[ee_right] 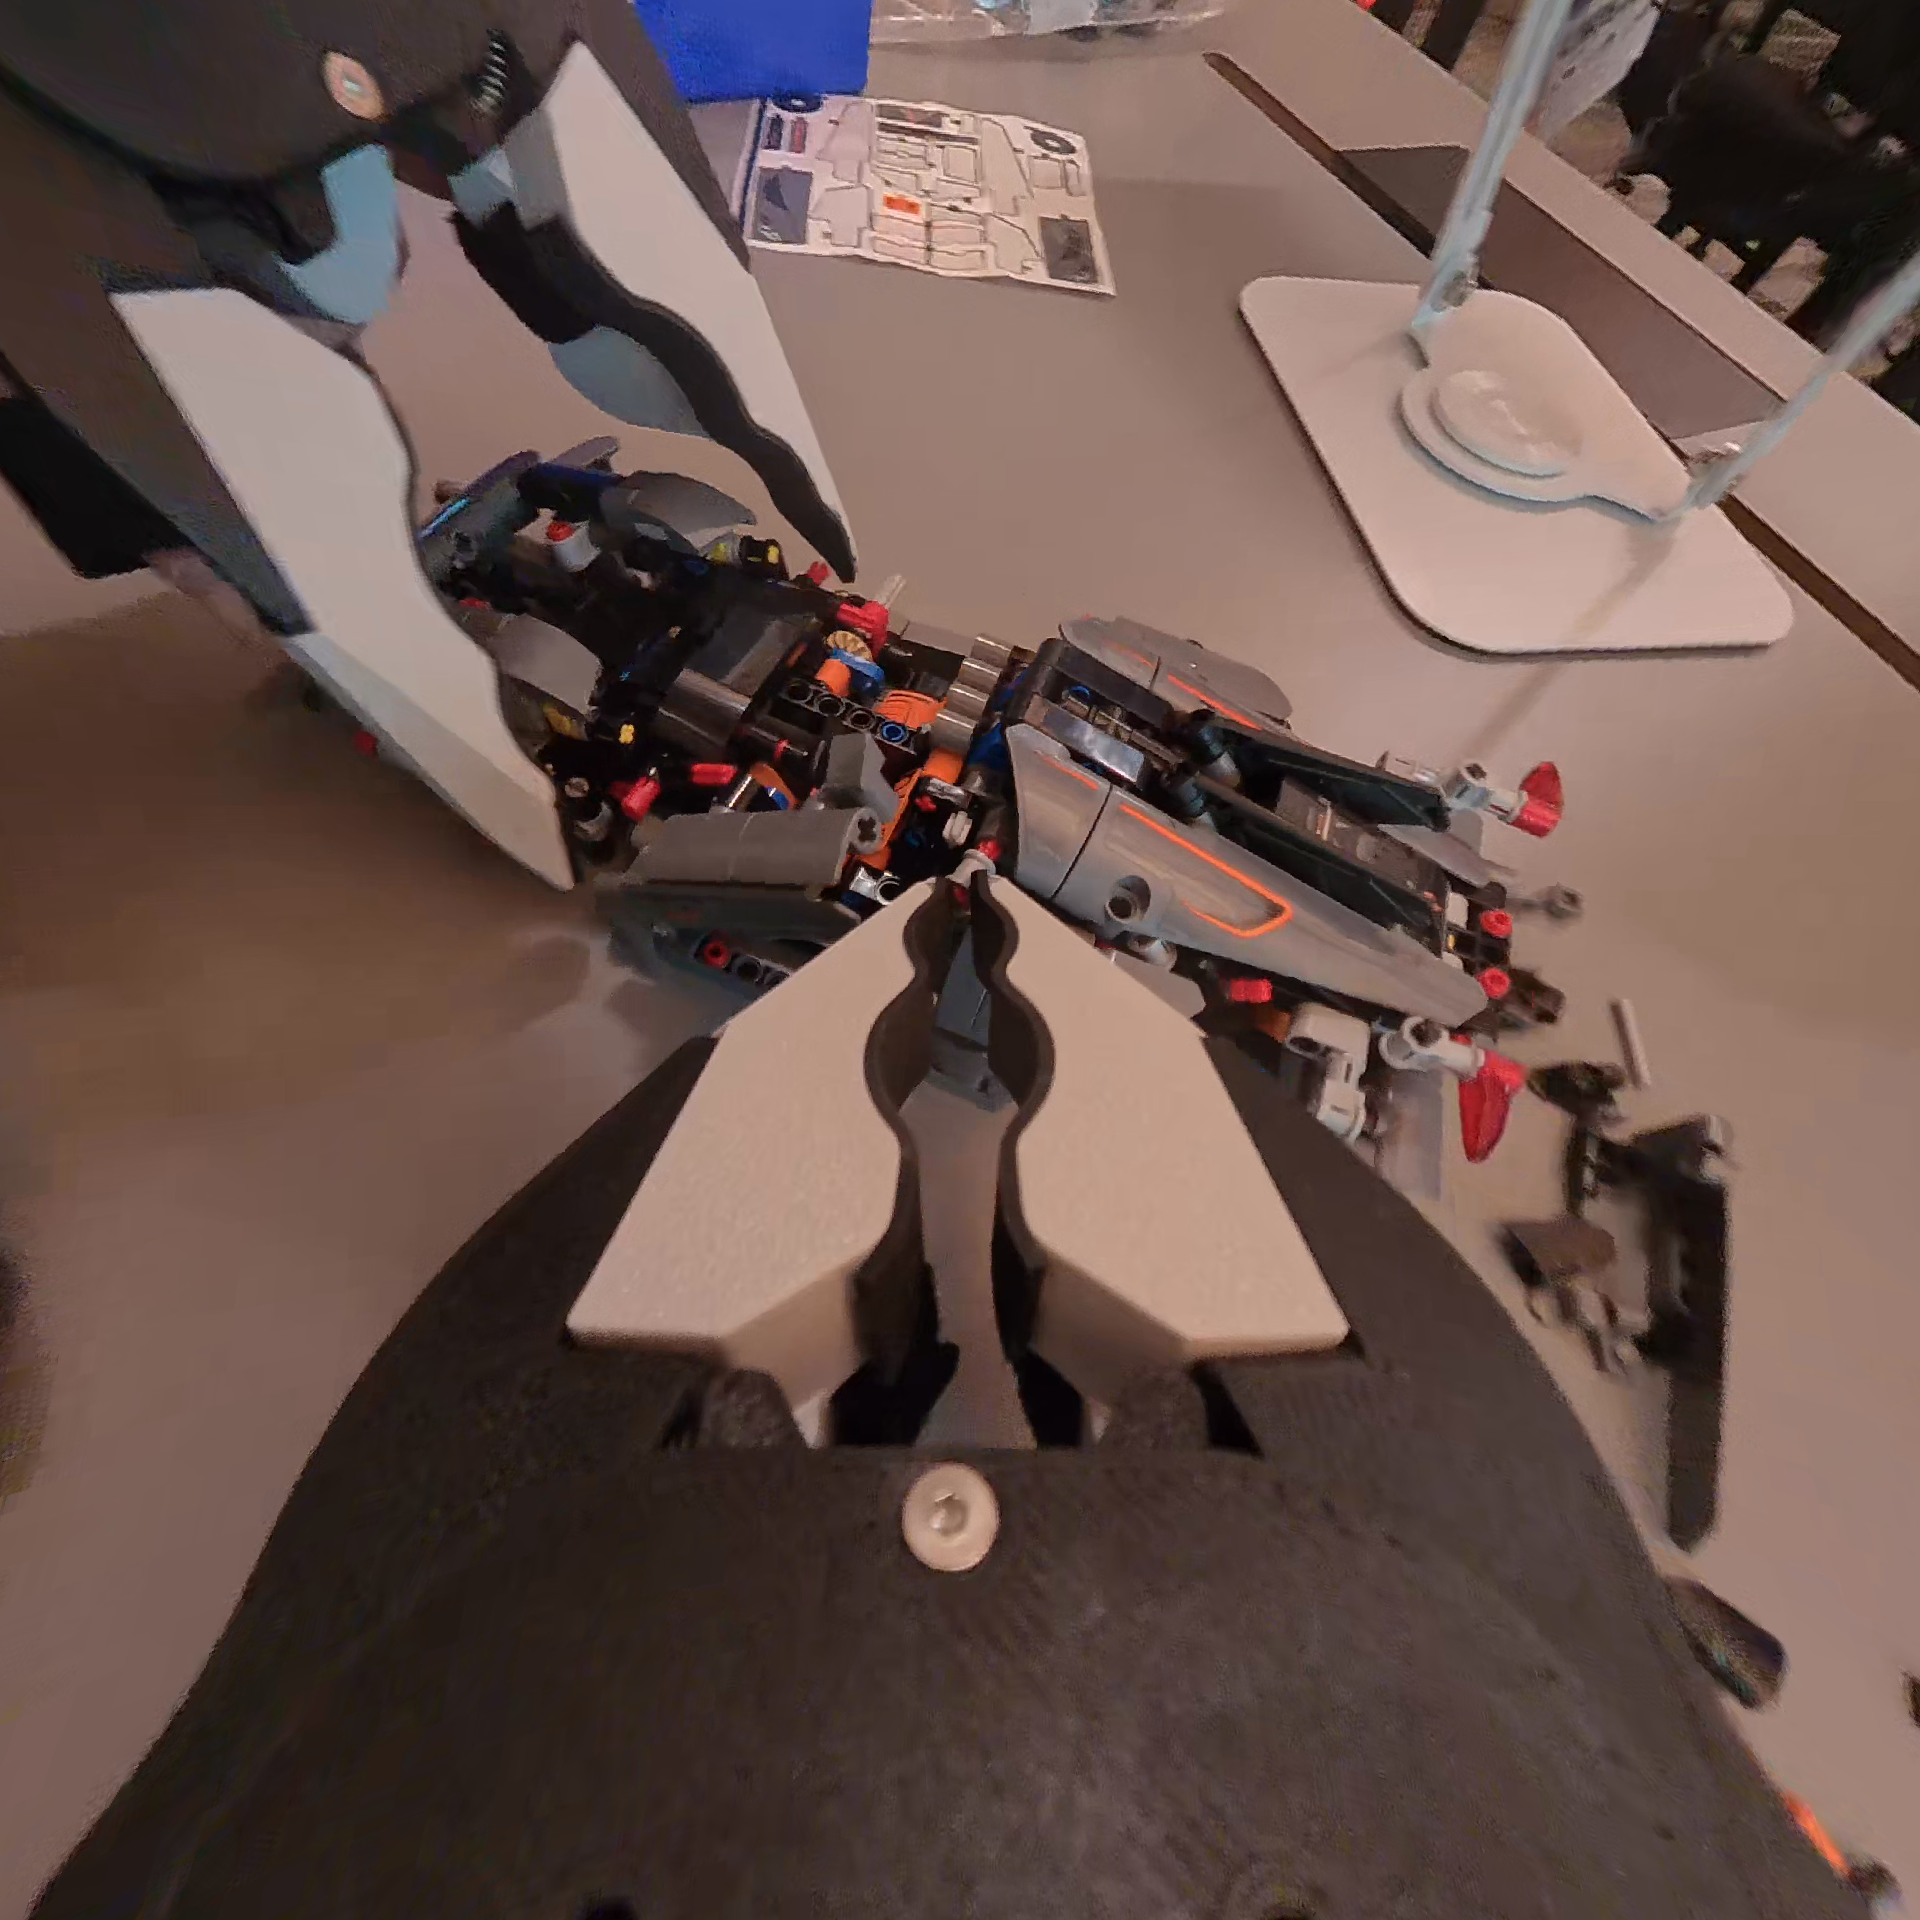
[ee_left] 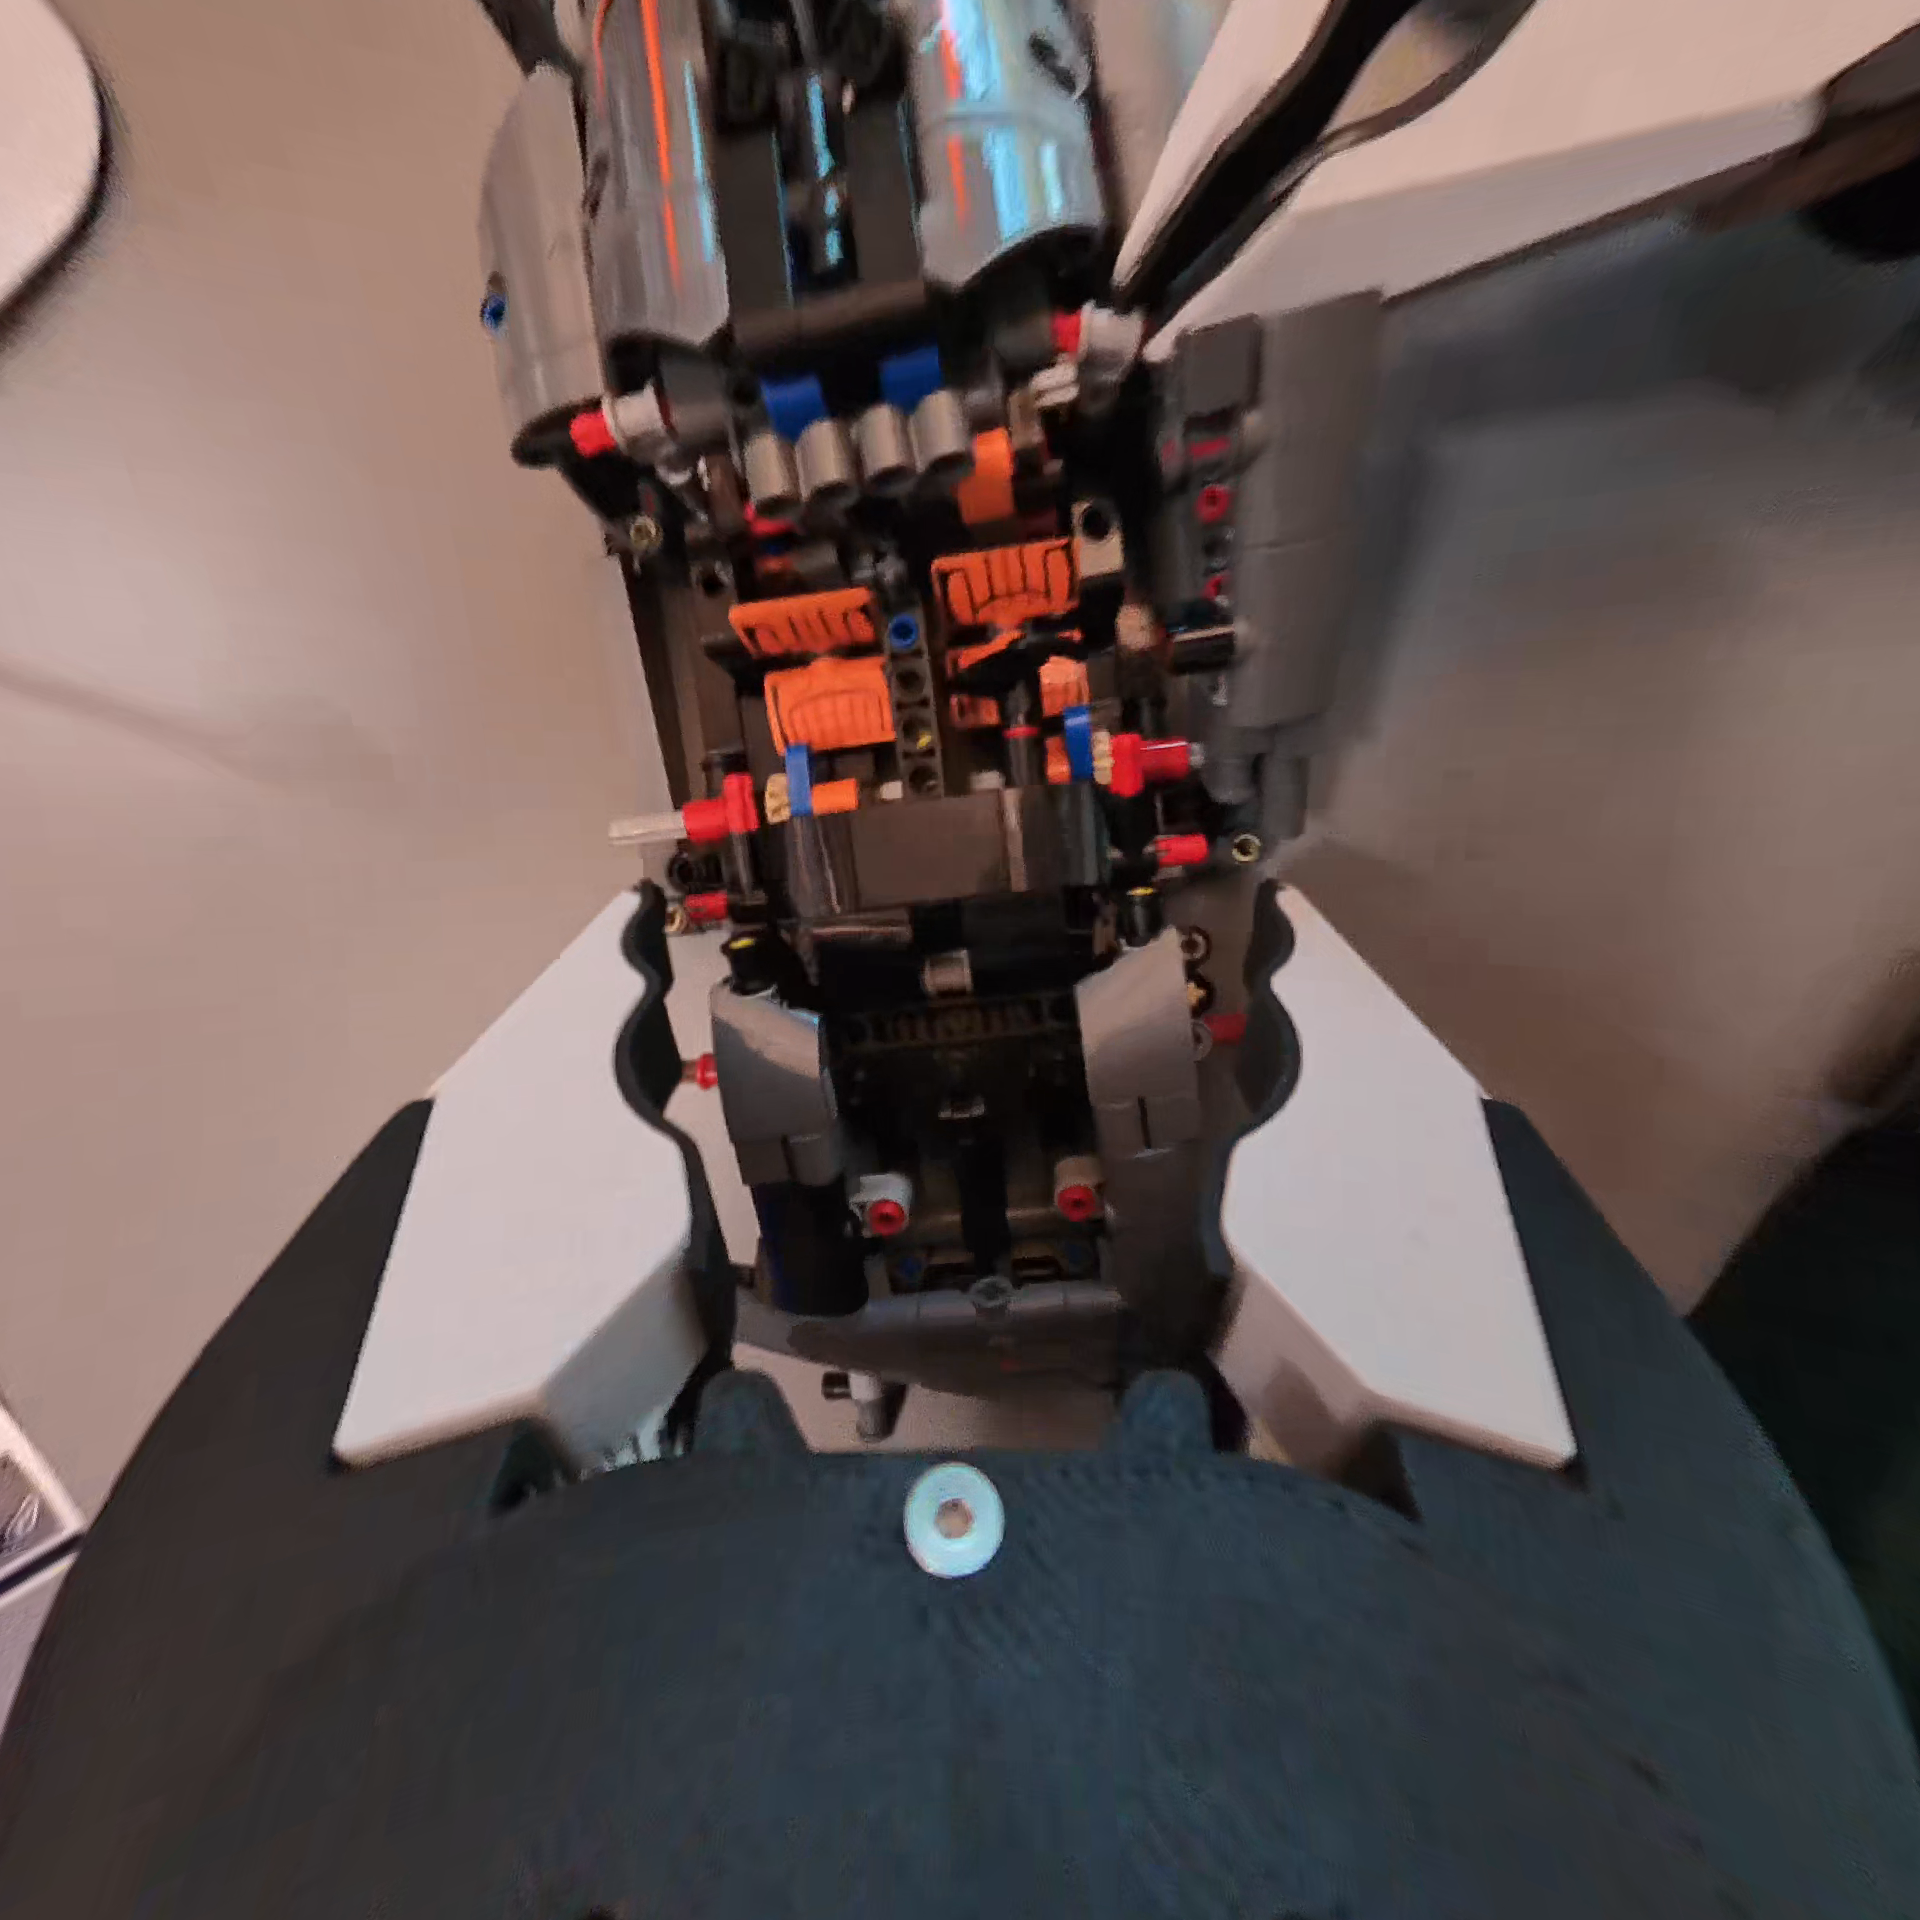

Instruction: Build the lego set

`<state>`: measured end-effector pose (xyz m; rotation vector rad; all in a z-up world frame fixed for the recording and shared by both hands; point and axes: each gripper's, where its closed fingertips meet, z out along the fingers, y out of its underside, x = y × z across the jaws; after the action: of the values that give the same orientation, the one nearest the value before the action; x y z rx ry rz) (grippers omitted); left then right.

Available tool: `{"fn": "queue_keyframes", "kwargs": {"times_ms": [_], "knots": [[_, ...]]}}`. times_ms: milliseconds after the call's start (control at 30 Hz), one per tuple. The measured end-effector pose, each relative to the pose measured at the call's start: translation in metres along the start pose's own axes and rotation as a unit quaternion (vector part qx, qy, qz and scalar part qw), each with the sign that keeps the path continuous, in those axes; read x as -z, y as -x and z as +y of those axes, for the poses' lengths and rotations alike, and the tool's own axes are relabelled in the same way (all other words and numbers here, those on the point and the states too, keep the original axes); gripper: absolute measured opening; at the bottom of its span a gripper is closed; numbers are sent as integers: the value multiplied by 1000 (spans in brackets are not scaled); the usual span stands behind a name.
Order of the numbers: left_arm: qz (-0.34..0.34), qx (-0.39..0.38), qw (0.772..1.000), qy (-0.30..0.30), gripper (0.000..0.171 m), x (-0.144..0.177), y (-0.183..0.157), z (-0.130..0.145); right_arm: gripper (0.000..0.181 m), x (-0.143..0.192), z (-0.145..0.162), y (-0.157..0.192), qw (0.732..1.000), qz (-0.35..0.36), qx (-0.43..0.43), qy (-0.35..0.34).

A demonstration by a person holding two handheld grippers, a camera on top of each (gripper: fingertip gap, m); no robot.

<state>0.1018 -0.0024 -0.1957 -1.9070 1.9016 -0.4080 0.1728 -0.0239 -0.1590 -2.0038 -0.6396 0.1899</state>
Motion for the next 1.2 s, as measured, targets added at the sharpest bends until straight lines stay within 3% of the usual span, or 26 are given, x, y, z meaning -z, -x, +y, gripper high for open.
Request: {"fn": "queue_keyframes", "kwargs": {"times_ms": [100, 233, 367, 533, 700, 1200], "knots": [[18, -1, 1000, 16, 105, 2, 12, 23, 0, -14, -11, 18, 1000, -16, 20, 0], [27, -27, 999, 7, 103, 5, 20, 30, 7, -15, -18, 29, 998, -26, 52, -3], [37, -53, 998, 1, 102, 5, 24, 31, 30, 4, -34, 22, 994, -49, 94, -32], [56, -80, 995, -7, 102, 6, 30, 32, 50, -14, -36, 19, 983, -78, 168, 8], [60, -89, 994, -10, 102, 5, 32, 31, 47, -33, -29, 17, 976, -83, 197, 46], [41, -94, 995, -21, 101, 1, 38, 28, 41, -36, -28, 13, 967, -103, 226, 60]]}}
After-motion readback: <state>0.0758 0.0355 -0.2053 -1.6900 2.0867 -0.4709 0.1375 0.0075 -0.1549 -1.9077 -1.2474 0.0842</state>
